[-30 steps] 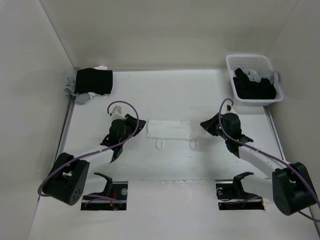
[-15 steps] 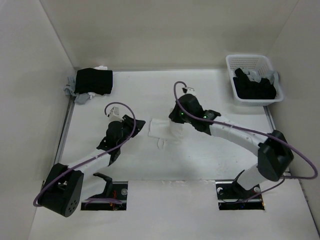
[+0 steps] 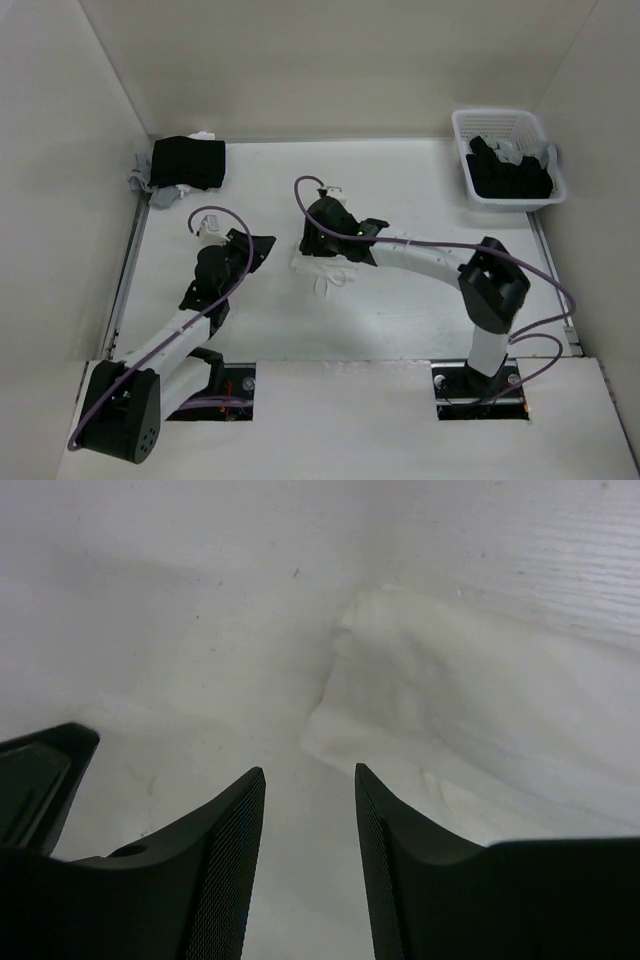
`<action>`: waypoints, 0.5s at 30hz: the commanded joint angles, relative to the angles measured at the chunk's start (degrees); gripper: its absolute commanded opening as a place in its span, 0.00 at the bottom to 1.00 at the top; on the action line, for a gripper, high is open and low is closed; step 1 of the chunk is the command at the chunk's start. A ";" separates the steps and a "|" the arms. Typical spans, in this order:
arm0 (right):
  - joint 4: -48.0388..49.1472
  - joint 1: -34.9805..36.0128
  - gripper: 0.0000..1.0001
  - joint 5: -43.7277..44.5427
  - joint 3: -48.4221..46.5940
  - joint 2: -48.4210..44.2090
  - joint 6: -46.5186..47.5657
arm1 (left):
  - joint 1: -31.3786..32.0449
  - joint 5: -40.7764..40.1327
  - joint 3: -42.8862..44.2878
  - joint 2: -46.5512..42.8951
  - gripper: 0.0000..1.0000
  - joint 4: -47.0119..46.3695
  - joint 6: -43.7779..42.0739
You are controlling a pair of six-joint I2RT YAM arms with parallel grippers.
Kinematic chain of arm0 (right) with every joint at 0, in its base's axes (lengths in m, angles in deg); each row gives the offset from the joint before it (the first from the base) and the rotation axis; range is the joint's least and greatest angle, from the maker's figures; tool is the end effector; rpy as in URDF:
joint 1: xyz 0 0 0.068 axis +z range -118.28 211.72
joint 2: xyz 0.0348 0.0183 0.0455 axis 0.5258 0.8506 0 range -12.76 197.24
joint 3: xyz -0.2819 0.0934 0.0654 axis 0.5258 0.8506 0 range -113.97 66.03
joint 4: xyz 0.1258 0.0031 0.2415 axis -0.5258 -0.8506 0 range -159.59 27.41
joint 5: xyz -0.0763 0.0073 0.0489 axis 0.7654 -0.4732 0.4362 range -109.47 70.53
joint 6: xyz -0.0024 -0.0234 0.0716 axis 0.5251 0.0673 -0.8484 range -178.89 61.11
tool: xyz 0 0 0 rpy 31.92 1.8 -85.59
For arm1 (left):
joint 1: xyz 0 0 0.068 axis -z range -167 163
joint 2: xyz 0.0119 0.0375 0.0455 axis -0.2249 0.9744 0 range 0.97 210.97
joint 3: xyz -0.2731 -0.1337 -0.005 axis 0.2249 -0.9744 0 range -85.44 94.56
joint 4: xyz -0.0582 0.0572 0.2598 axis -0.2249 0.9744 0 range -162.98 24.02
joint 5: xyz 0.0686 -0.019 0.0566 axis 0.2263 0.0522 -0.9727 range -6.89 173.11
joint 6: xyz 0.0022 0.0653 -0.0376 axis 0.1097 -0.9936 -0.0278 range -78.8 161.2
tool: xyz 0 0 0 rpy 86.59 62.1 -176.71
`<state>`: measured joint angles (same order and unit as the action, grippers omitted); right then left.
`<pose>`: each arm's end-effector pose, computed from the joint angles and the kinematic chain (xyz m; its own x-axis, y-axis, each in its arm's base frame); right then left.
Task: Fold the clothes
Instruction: Fold the tank top
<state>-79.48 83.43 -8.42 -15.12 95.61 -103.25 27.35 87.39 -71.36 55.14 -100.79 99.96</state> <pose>0.2989 0.3589 0.2357 -0.7873 0.1102 -0.6067 -0.1882 0.8940 0.4066 0.2079 -0.0582 0.2052 -0.3785 -0.7833 -0.4931 -0.0115 0.5367 -0.8437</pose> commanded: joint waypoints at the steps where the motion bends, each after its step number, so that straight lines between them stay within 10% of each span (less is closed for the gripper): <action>1: 5.80 -0.16 0.44 0.90 5.27 -11.15 -0.12 | 2.12 0.56 3.30 1.89 0.28 -0.22 -0.14; 7: 14.68 -7.79 0.06 -3.04 21.01 -17.76 0.76 | 14.06 -4.27 12.00 15.41 0.28 -4.96 -1.28; 15: 23.12 -9.91 0.20 -7.88 28.14 -16.54 2.52 | 18.91 -13.31 11.41 21.50 0.13 -2.52 -1.99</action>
<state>-64.07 72.69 -13.54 12.91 79.00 -102.11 46.06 80.42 -58.77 77.89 -102.34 98.63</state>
